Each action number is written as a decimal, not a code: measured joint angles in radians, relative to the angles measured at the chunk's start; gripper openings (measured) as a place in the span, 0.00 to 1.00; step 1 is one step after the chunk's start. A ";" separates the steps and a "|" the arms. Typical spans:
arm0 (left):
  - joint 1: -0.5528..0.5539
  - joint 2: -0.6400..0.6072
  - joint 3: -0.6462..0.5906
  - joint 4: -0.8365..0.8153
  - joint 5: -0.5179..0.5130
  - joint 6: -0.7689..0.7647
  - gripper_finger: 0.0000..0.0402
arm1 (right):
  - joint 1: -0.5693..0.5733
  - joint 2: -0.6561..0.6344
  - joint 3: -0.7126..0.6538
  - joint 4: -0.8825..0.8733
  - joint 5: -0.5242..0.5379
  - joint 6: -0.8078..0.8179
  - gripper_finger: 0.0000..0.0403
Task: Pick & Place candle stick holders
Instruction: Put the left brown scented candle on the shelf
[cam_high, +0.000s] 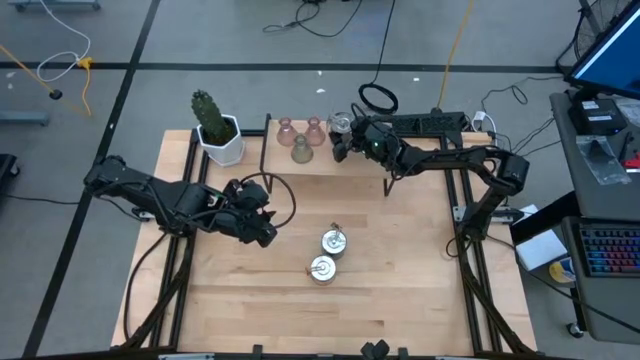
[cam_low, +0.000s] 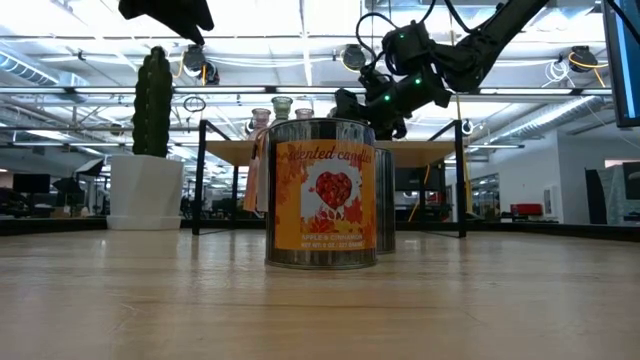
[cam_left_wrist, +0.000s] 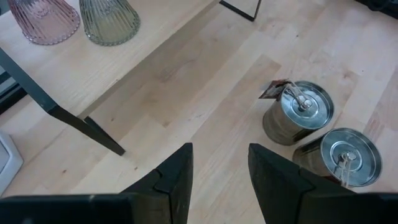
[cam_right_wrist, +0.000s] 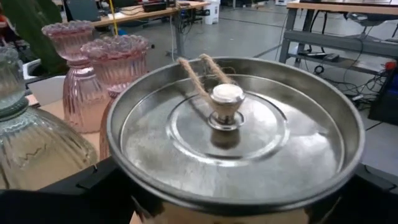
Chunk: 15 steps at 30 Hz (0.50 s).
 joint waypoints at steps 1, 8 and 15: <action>0.000 0.000 0.000 0.000 0.000 0.000 0.38 | 0.000 0.000 0.000 -0.001 -0.008 0.000 0.93; -0.001 0.000 0.000 0.000 0.011 0.000 0.38 | 0.000 0.000 0.000 -0.002 -0.024 -0.028 0.93; -0.001 0.000 0.000 0.000 0.032 -0.001 0.38 | 0.000 0.000 0.000 -0.002 -0.025 -0.059 0.93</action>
